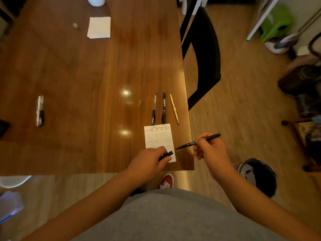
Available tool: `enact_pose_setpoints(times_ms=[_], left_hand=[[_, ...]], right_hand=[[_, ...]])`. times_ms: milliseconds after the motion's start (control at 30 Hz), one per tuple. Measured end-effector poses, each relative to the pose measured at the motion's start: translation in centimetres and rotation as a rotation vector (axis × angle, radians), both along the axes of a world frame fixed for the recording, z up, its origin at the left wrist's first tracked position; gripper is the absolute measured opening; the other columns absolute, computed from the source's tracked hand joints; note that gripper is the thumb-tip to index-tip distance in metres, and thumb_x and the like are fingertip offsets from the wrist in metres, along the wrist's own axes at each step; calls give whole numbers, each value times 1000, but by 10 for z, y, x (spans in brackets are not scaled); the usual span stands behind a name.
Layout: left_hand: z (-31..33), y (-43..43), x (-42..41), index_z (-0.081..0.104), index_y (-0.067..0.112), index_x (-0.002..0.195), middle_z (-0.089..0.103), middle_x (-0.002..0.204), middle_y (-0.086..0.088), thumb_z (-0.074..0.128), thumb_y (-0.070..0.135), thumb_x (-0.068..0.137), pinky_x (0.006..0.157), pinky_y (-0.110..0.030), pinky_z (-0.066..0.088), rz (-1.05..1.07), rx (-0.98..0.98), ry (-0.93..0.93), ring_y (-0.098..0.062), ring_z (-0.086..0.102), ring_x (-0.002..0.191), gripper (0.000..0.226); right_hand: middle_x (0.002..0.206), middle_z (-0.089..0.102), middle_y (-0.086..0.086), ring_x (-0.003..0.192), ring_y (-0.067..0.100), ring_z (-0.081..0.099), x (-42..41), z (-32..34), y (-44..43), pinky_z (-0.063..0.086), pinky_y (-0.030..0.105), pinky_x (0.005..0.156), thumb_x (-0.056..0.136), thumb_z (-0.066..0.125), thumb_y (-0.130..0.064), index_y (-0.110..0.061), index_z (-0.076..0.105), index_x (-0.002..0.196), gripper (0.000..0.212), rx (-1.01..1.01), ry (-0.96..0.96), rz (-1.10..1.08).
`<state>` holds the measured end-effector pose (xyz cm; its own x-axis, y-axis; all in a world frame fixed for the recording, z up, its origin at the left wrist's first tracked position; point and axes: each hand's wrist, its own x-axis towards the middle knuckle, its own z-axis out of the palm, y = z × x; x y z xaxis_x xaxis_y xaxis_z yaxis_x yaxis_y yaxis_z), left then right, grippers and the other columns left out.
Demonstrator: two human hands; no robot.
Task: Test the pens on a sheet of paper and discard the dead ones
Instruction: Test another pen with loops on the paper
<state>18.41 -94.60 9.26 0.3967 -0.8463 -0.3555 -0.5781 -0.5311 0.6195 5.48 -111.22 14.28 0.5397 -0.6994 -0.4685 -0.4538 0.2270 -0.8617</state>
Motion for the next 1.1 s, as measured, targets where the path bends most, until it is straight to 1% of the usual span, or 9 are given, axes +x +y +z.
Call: enact_pose_setpoints(times_ms=[100, 333, 467, 600, 700, 867, 933, 1033, 1100], left_hand=[[8, -2, 2, 56, 29, 112, 66, 111, 5, 49, 48, 96, 72, -16, 47, 6, -29, -18, -5, 56, 85, 26], [17, -6, 7, 58, 27, 111, 66, 96, 6, 47, 48, 97, 62, -15, 45, -1, -69, -78, -4, 55, 74, 28], [20, -10, 8, 59, 27, 112, 66, 96, 8, 47, 48, 97, 63, -16, 47, 11, -84, -61, -5, 57, 75, 29], [25, -11, 11, 59, 26, 112, 66, 96, 6, 47, 48, 97, 65, -20, 51, -1, -99, -80, -7, 58, 78, 29], [28, -9, 14, 58, 24, 112, 66, 95, 4, 45, 46, 98, 67, -29, 55, -23, -107, -96, -9, 59, 78, 30], [33, -8, 19, 58, 21, 110, 67, 93, 1, 40, 45, 100, 71, -38, 54, -58, -132, -134, -13, 61, 80, 31], [34, -7, 21, 59, 21, 107, 68, 91, 1, 42, 40, 101, 70, -34, 53, -29, -140, -68, -11, 61, 78, 27], [36, -4, 26, 58, 29, 91, 68, 79, 7, 44, 34, 101, 64, -19, 43, 74, -156, 154, -1, 59, 71, 19], [38, -4, 33, 58, 32, 84, 67, 71, 7, 44, 31, 102, 65, -20, 44, 159, -174, 325, -3, 60, 68, 23]], right_hand=[[60, 65, 0, 53, 13, 62, 4, 5, 1, 49, 22, 49, 96, 55, -12, -11, 65, 84, 15, 12, -18, 3], [55, 62, -3, 49, 10, 60, 13, 12, 1, 48, 19, 46, 96, 53, -11, -14, 64, 80, 20, 9, -40, 34], [55, 61, -2, 48, 10, 59, 17, 13, 1, 48, 18, 46, 97, 53, -12, -13, 65, 81, 19, 3, -64, 5], [56, 62, -2, 49, 11, 59, 21, 13, 0, 48, 20, 46, 96, 54, -13, -15, 65, 80, 20, 12, -51, 83], [60, 65, -1, 52, 14, 61, 26, 12, 3, 48, 22, 47, 96, 57, -17, -13, 66, 85, 15, 28, -82, 127], [66, 70, 1, 54, 11, 63, 35, 7, 11, 50, 21, 49, 96, 58, -24, -14, 67, 89, 15, 56, -94, 164], [67, 70, 0, 55, 11, 63, 39, 5, 15, 51, 21, 50, 97, 57, -25, -14, 67, 91, 16, 80, -98, 151], [65, 69, -1, 56, 10, 62, 50, 4, 18, 51, 21, 52, 97, 56, -25, -10, 66, 94, 18, 112, -106, 146], [65, 67, -2, 56, 9, 61, 61, 4, 20, 51, 20, 53, 97, 55, -25, -7, 65, 98, 20, 119, -109, 159]])
